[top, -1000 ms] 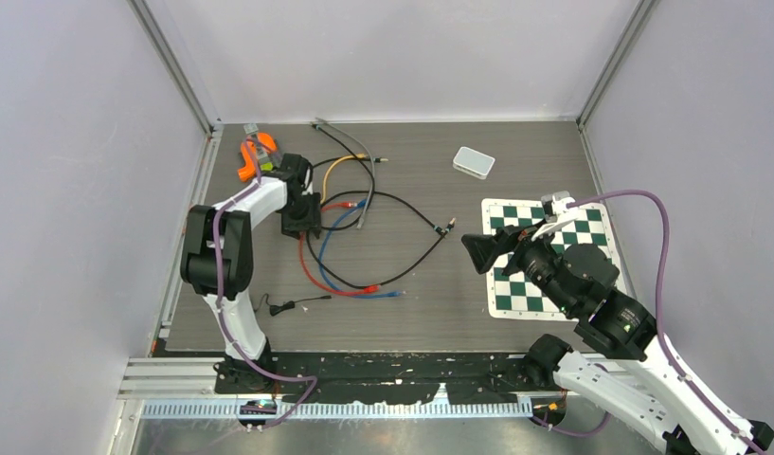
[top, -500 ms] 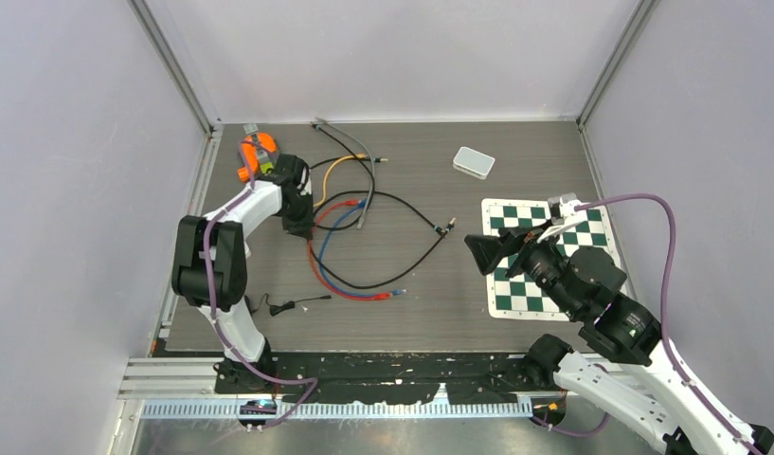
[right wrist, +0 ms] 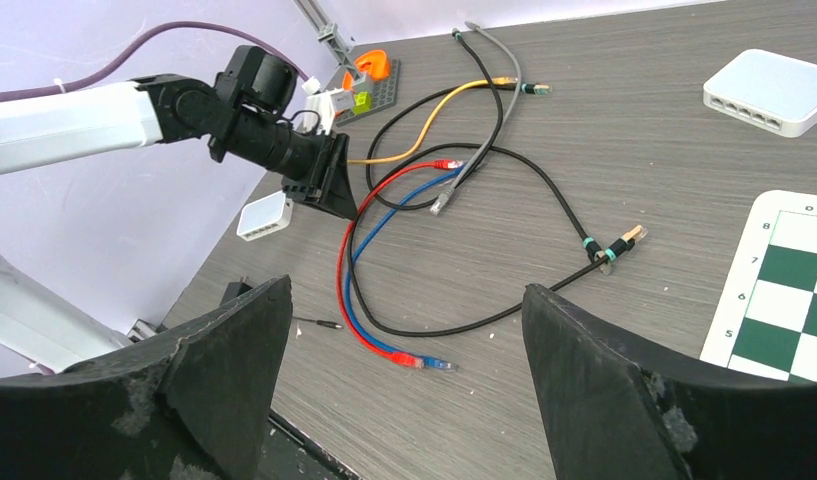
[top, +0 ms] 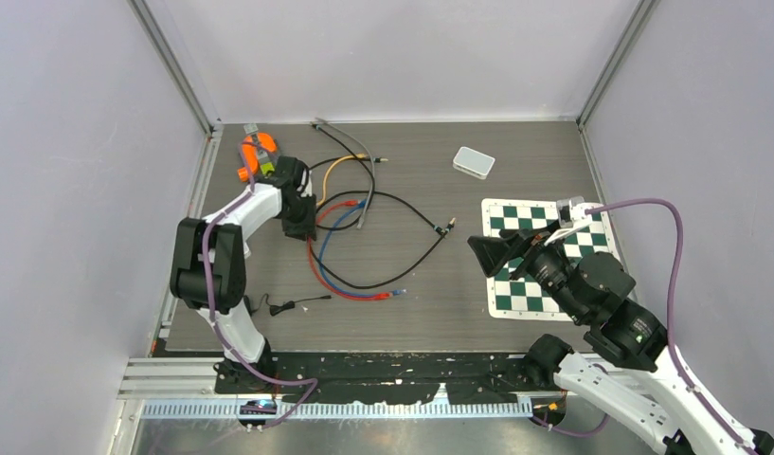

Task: Insert the plug into the switch port
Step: Pick up the connector from the center of the board.

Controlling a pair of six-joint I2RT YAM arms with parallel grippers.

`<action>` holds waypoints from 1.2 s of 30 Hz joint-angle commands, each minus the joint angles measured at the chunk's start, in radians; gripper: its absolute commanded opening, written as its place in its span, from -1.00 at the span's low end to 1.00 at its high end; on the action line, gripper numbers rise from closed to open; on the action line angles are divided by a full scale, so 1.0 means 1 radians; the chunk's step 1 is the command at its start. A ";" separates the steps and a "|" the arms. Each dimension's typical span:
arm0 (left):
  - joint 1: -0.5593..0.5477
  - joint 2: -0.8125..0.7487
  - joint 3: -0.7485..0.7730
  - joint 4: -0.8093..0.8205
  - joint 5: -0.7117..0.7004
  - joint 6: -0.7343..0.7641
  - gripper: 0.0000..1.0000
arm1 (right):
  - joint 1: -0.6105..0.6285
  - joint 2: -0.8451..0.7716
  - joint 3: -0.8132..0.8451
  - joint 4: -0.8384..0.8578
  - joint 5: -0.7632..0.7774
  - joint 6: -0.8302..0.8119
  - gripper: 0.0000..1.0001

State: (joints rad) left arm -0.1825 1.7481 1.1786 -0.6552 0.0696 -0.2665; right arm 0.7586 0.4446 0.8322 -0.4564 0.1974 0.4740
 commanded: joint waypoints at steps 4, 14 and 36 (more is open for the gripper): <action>-0.003 0.061 0.084 0.038 -0.002 0.034 -0.26 | 0.005 -0.032 0.025 -0.004 0.004 -0.001 0.83; -0.003 0.049 0.067 -0.017 0.040 -0.015 -0.31 | 0.005 -0.058 0.033 -0.007 0.020 -0.012 0.83; -0.043 0.064 0.032 -0.017 0.049 -0.005 -0.48 | 0.005 -0.057 0.053 -0.010 0.009 -0.018 0.82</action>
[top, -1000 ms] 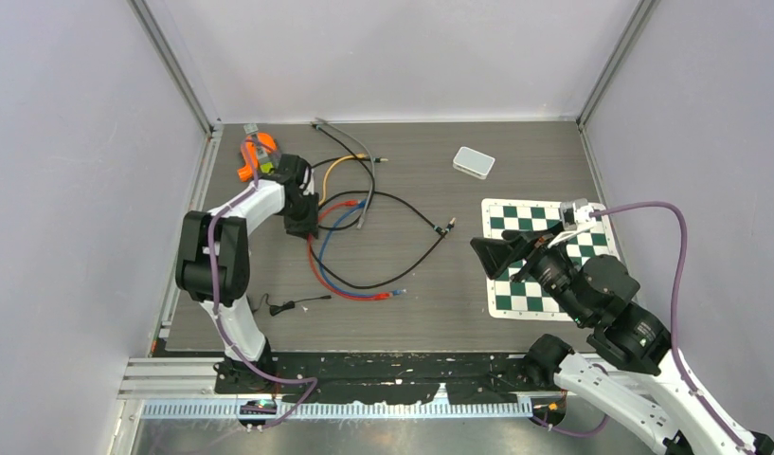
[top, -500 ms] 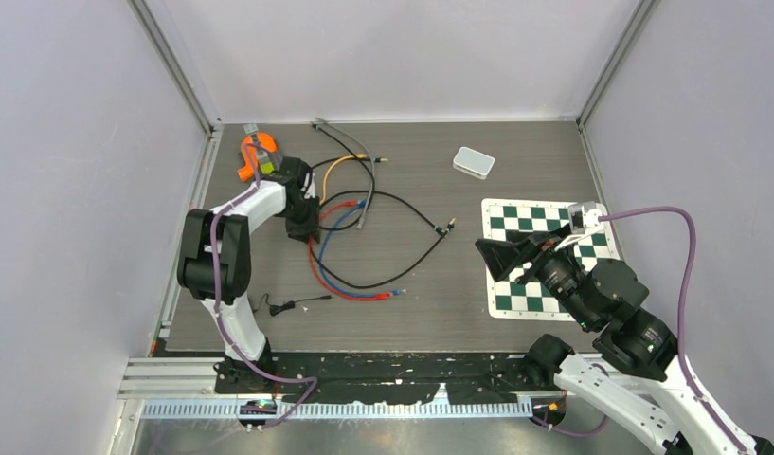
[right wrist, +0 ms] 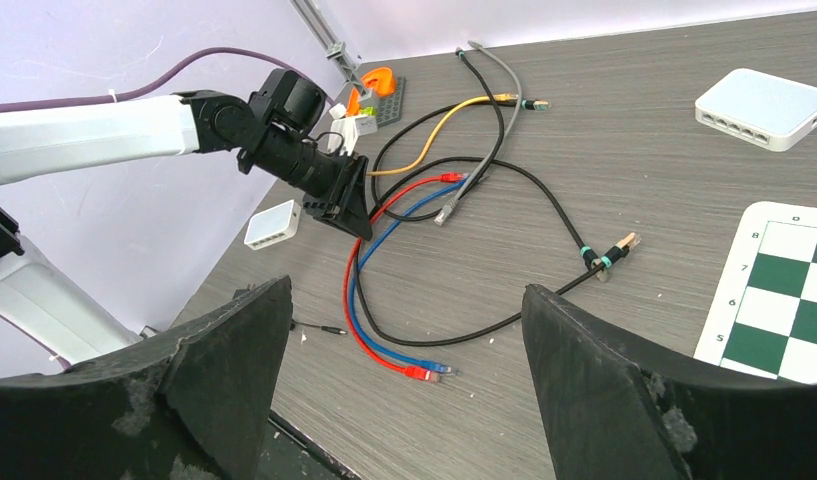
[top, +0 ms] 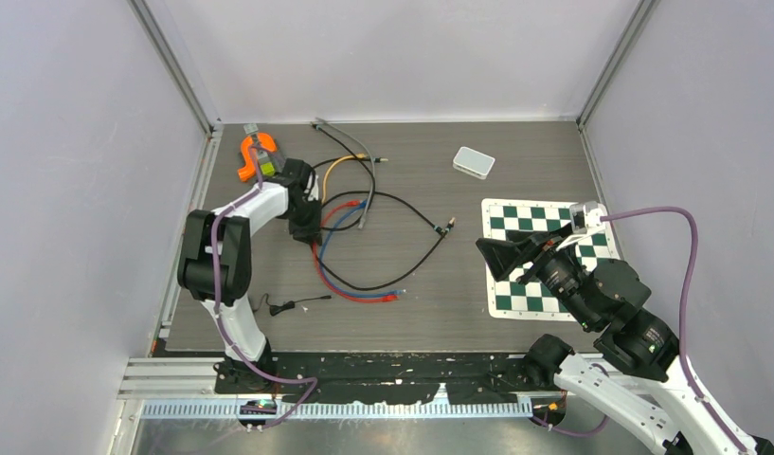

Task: Insert the plug into the switch port
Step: Pick up the connector from the center of the board.

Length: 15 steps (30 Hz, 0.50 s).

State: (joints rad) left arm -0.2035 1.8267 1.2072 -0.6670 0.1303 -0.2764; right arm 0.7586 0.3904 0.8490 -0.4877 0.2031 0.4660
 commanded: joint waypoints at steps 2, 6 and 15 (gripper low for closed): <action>-0.028 -0.009 0.010 -0.008 -0.022 0.005 -0.50 | 0.005 -0.005 0.035 0.022 0.004 -0.010 0.82; -0.033 0.002 0.010 -0.006 -0.025 0.004 -0.50 | 0.005 -0.013 0.035 0.018 0.007 -0.012 0.82; -0.052 -0.001 -0.006 0.001 -0.030 0.004 -0.38 | 0.005 -0.030 0.027 0.017 0.019 -0.013 0.82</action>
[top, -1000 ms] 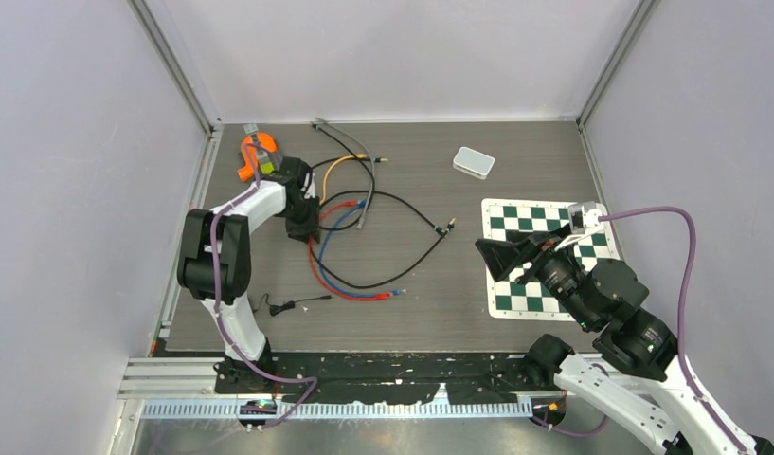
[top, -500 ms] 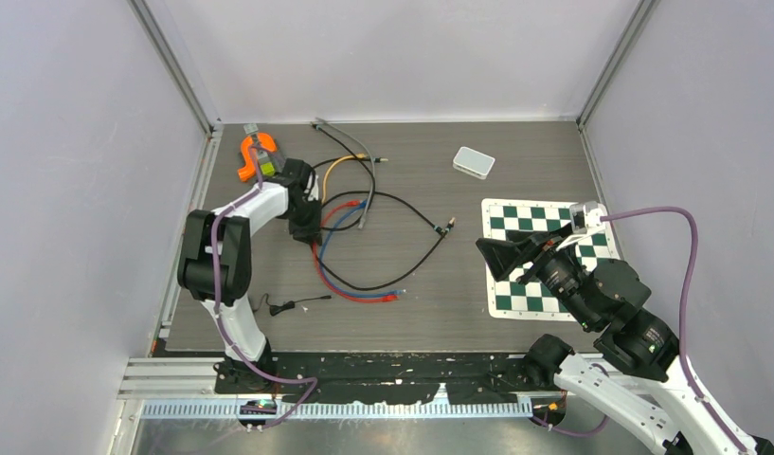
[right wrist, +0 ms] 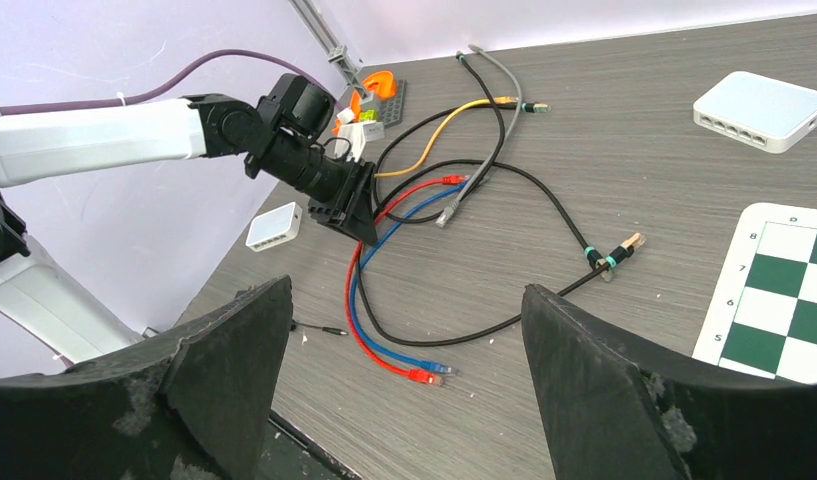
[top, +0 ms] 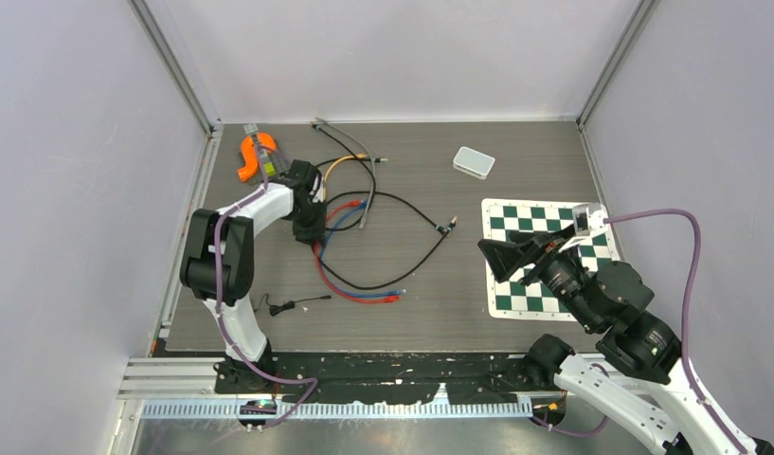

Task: Insert the plug into the switch port
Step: Pick up the connector from the center of the board.

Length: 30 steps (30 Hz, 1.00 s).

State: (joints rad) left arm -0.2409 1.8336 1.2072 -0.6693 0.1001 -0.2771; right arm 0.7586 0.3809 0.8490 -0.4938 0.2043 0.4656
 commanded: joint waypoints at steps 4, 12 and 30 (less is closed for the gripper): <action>-0.021 -0.032 -0.025 0.020 0.000 0.004 -0.67 | 0.005 -0.021 0.014 0.033 0.026 -0.006 0.82; -0.020 -0.166 -0.013 -0.013 -0.061 -0.015 -1.00 | 0.004 -0.024 -0.035 0.060 0.027 0.038 0.76; -0.021 -0.758 -0.256 0.191 0.051 -0.320 -1.00 | 0.005 0.158 -0.043 0.384 0.004 0.056 0.78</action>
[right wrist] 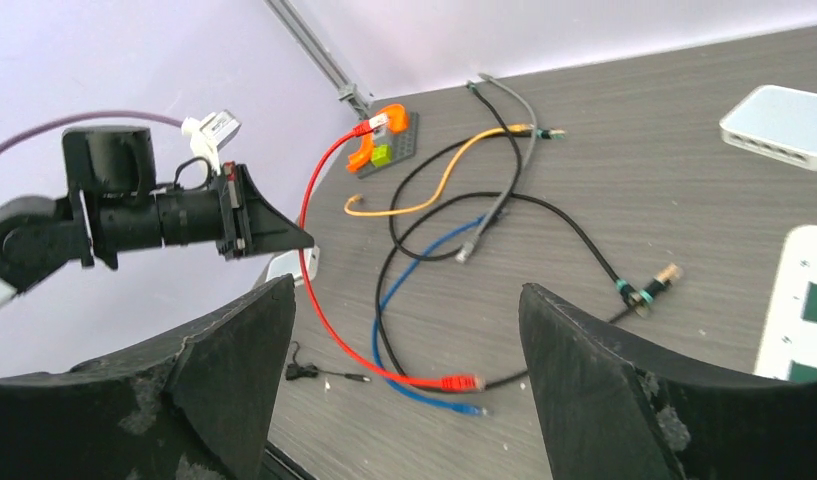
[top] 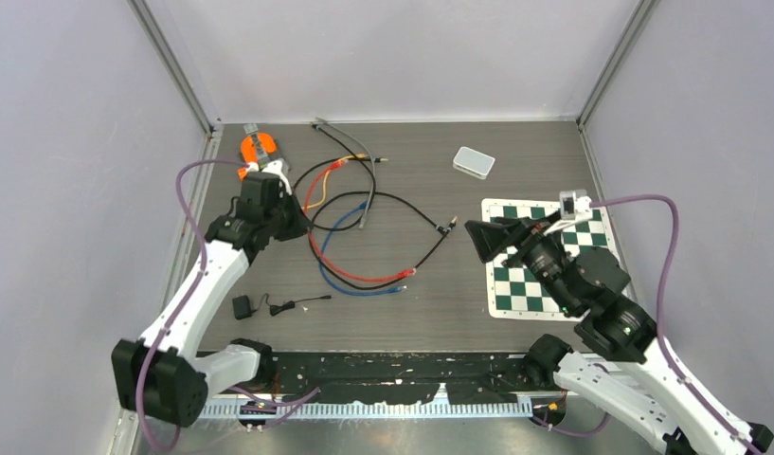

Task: Insert the plug into the switch port
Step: Pick up the connector from the center of the board.

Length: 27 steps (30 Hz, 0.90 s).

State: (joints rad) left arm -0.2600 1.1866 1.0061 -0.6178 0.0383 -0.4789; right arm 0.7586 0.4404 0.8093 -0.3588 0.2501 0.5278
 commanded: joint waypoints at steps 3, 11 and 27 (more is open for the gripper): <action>-0.007 -0.193 -0.118 0.175 0.081 -0.200 -1.00 | 0.005 0.240 0.038 0.382 -0.080 -0.014 0.84; -0.024 -0.359 -0.328 0.400 0.195 -0.389 -1.00 | 0.006 0.619 0.193 0.561 -0.128 0.147 0.70; -0.070 -0.455 -0.465 0.595 0.309 -0.627 -1.00 | 0.113 1.089 0.367 0.879 -0.200 0.082 0.63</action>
State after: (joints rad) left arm -0.3218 0.7540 0.5617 -0.1593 0.2920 -1.0252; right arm 0.8520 1.4879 1.0969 0.3763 0.0898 0.6369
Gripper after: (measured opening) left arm 0.043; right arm 0.821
